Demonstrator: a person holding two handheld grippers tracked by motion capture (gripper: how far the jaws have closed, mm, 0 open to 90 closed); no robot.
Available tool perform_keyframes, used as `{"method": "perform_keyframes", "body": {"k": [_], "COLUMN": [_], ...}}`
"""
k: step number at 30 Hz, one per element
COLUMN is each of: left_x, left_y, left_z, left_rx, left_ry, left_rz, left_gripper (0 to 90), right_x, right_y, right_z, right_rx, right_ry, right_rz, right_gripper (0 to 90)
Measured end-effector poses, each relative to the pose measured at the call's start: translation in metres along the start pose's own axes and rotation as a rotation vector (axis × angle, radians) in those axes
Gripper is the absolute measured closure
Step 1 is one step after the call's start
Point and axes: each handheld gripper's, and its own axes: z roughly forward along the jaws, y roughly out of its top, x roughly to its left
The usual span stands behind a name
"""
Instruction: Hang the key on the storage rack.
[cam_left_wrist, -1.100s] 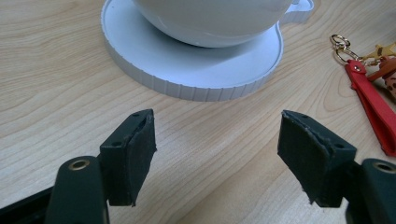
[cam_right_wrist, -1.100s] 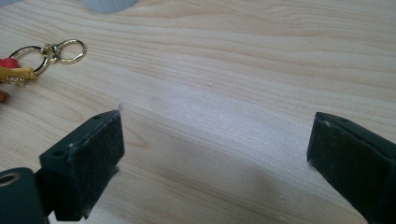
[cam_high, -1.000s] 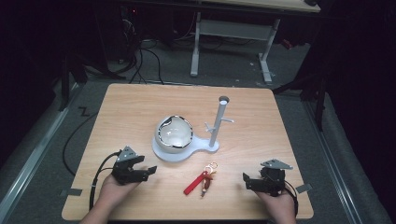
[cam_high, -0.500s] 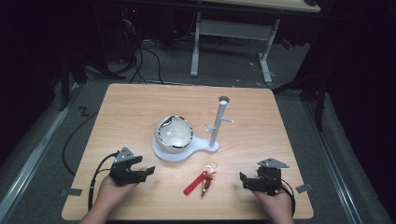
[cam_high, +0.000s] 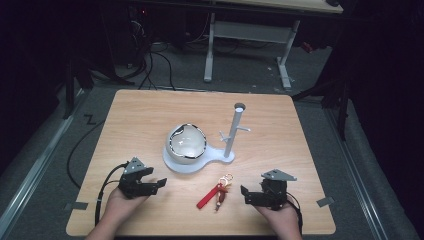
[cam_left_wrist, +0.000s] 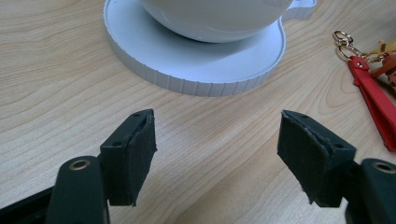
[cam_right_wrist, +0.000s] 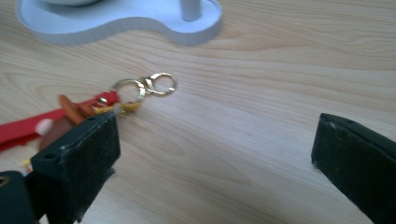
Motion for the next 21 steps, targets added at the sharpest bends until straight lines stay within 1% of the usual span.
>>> {"method": "perform_keyframes", "body": {"k": [2,3,4,5,6,7,9,11,12,14,15,16,18,19,21], "left_x": [0.000,0.000,0.000,0.000,0.000,0.000,0.001,0.001,0.001,0.001,0.001,0.001,0.001,0.001,0.001], "left_y": [0.000,0.000,0.000,0.000,-0.001,-0.001,-0.001,-0.002,-0.002,-0.003,-0.003,-0.003,-0.003,-0.003,-0.003], "left_z": [0.000,0.000,-0.001,-0.001,-0.001,-0.001,-0.001,-0.001,-0.001,-0.001,-0.001,-0.001,-0.001,-0.002,-0.003], "left_rx": [0.001,0.000,0.002,0.002,0.002,0.003,0.004,0.006,0.011,0.015,0.015,0.019,0.020,0.017,0.014], "left_ry": [0.002,0.002,0.003,0.003,0.002,0.002,0.002,0.002,0.002,-0.001,-0.001,0.000,0.001,0.001,0.003], "left_rz": [0.002,0.003,0.004,0.004,0.003,0.002,0.002,0.004,0.007,0.003,0.003,0.004,0.007,0.007,0.006], "left_gripper": [28.5,28.5,28.5,28.5,28.5,28.5,28.5,28.5,28.5,28.4,28.4,28.4,28.4,28.4,28.4], "right_x": [0.009,0.014,0.023,0.023,0.031,0.034,0.037,0.044,0.050,0.056,0.056,0.062,0.064,0.068,0.073], "right_y": [0.002,0.003,0.005,0.005,0.006,0.006,0.006,0.008,0.009,0.011,0.011,0.012,0.012,0.011,0.009], "right_z": [0.004,0.007,0.011,0.011,0.015,0.017,0.019,0.023,0.027,0.032,0.032,0.037,0.039,0.042,0.046], "right_rx": [0.003,0.004,0.006,0.006,0.010,0.013,0.016,0.019,0.023,0.027,0.027,0.038,0.042,0.050,0.074], "right_ry": [0.022,0.024,0.032,0.032,0.042,0.046,0.048,0.067,0.090,0.111,0.111,0.107,0.110,0.105,0.077], "right_rz": [0.001,-0.003,-0.018,-0.018,-0.028,-0.038,-0.044,-0.040,-0.031,-0.039,-0.039,-0.052,-0.055,-0.064,-0.105], "right_gripper": [0.0,0.0,0.0,0.0,0.0,0.0,0.0,0.0,0.0,0.0,0.0,0.0,0.0,0.0,0.0]}}
